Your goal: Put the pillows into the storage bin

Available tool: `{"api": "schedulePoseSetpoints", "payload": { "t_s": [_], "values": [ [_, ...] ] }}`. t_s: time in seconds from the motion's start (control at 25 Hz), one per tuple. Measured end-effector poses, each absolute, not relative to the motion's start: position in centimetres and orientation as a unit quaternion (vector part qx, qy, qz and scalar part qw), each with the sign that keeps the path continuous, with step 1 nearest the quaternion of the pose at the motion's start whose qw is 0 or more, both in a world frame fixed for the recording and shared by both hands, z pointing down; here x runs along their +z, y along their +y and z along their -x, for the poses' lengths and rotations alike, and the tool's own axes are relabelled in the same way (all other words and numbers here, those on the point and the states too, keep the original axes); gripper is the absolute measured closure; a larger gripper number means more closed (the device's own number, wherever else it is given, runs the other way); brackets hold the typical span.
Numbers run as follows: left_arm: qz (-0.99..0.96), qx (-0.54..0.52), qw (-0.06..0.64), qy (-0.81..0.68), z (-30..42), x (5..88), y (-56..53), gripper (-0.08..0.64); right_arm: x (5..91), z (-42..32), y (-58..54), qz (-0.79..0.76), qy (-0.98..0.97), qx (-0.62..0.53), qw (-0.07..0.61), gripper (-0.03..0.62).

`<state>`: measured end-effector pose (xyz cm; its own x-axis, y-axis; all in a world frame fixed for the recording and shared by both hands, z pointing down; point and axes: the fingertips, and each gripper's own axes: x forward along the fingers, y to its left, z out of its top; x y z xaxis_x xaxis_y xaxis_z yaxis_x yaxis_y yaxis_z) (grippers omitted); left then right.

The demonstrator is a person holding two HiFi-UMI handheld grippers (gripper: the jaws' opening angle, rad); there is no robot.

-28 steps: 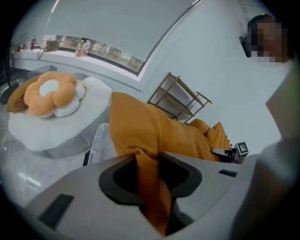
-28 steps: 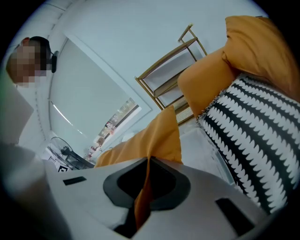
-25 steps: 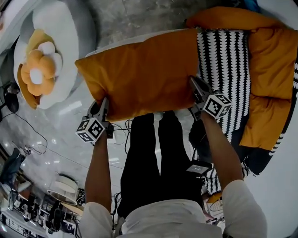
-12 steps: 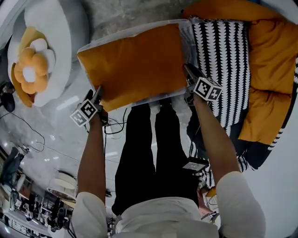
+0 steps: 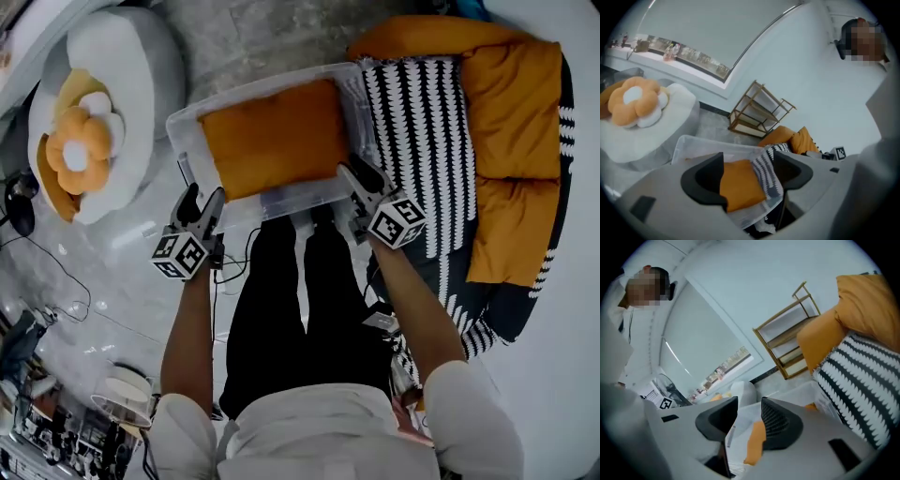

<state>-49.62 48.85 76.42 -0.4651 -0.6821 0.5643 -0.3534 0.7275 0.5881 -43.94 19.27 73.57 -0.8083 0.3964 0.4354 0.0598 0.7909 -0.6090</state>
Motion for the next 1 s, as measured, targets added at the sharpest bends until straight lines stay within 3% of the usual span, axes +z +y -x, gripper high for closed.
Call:
{"api": "schedulePoseSetpoints", "payload": {
  "t_s": [0.28, 0.6, 0.84, 1.0],
  "values": [
    [-0.435, -0.144, 0.261, -0.850, 51.8, 58.0, 44.1, 0.229, 52.0, 45.9, 21.7, 0.227, -0.918, 0.300, 0.123, 0.385],
    [-0.547, -0.136, 0.085, -0.822, 53.9, 37.0, 38.0, 0.229, 31.5, 43.3, 19.7, 0.171, -0.977, 0.124, -0.032, 0.399],
    [-0.625, -0.155, 0.009, -0.765, 49.7, 26.2, 29.8, 0.230, 22.4, 35.3, 14.1, 0.053, -0.995, 0.027, -0.080, 0.399],
    [-0.679, -0.184, 0.013, -0.711, 44.9, 22.4, 23.9, 0.244, 17.8, 26.6, 9.9, -0.036, -0.993, -0.019, -0.111, 0.399]
  ]
}}
